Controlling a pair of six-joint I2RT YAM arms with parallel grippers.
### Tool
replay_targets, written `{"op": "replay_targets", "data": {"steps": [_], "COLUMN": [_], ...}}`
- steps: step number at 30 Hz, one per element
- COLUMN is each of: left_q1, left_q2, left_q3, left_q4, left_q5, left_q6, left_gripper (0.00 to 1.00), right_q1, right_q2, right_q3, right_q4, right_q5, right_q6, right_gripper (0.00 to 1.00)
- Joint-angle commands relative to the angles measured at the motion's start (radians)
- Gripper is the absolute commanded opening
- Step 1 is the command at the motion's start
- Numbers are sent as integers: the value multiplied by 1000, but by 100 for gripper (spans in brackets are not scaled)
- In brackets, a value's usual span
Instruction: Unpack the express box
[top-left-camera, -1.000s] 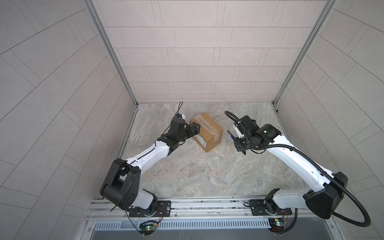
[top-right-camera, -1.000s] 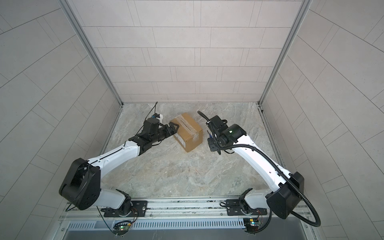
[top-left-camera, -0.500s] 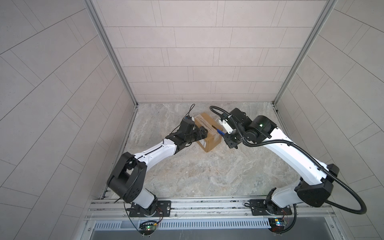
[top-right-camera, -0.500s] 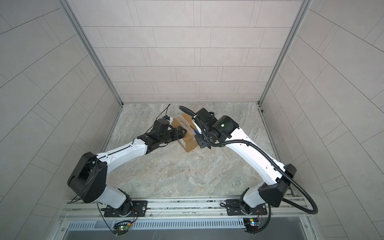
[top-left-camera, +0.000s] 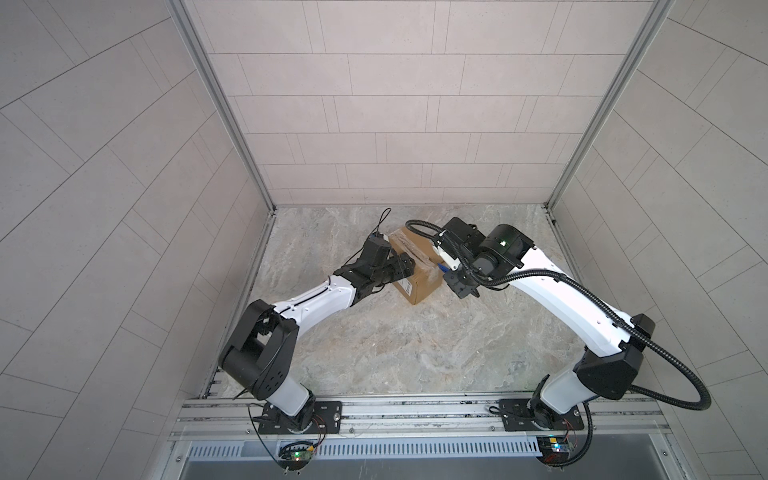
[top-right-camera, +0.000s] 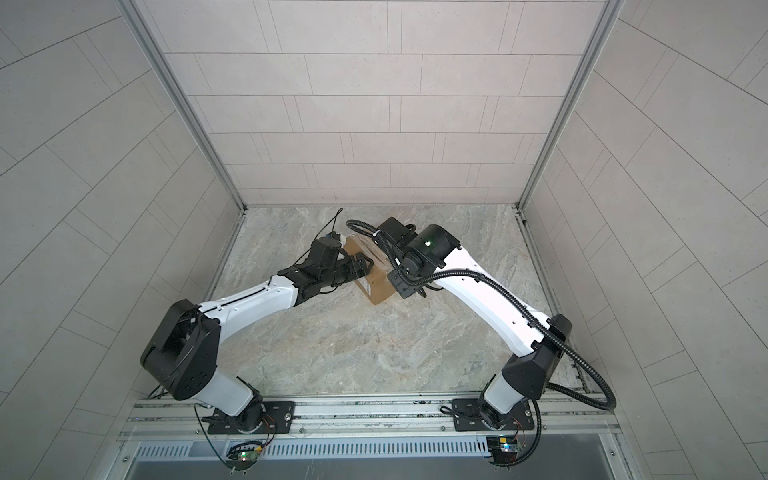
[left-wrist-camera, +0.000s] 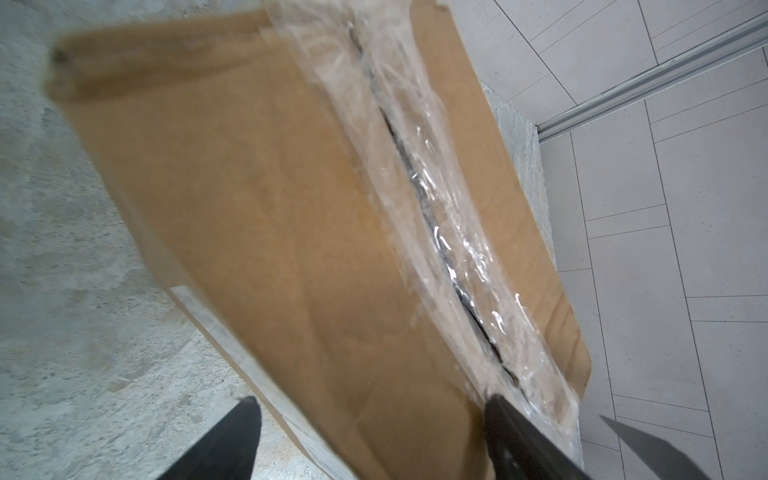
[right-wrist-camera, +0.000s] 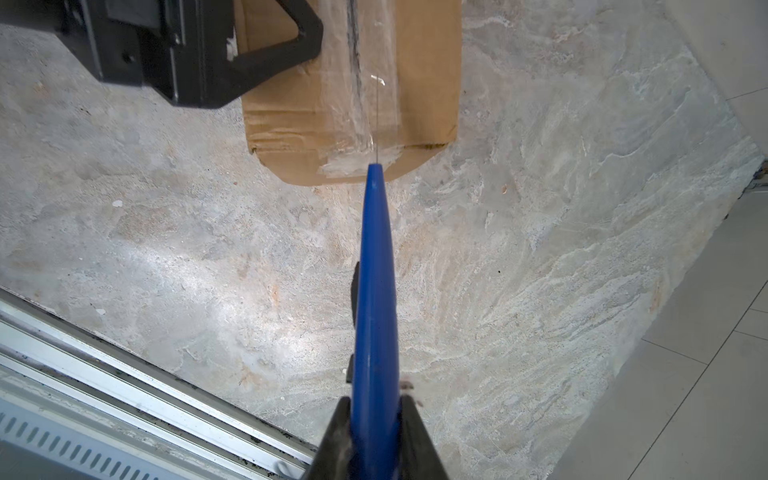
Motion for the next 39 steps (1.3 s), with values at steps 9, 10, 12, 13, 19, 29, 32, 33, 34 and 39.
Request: {"op": "replay_targets", "data": {"steps": [9,10,12,13,19,29,32,33,34,39], "left_q1": [4,5,5,5,5,5,5,5,5,5], "left_q2": [53,54,55,56,62,59,60,61,61,58], "left_q3": [-14,-15,-16,-18,-22,-28,-28,-28,-28,-28], "left_q4": [-77,-75,-75,-72,-61,-57,-54,-54,-53,-46], "left_q5": [-37,-35,-34,-34,-26,-28,-26,-25,-25,-19], "left_q6": [-2,-2,-3,-5,-11,-12,-15,-16,-16,-19], "left_gripper": [85,85,85,85,84,84,84,84,84,84], "right_q1": [13,13,14,13,13,12,9,8,6,3], "right_q2": [50,57,75,88,148,167,173,172,172,191], "right_q3": [30,35,53,70,125,101,107,108,108,129], "right_q4": [-62,-69,-92,-108,-165,-119,-114,-109,-102,-73], "right_q5": [18,23,29,35,27,20,22,21,23,10], "right_q6": [-31,-38,-40,-39,-18,-29,-32,-34,-35,-33], "right_gripper": [0,0,0,0,0,0,0,0,0,0]}}
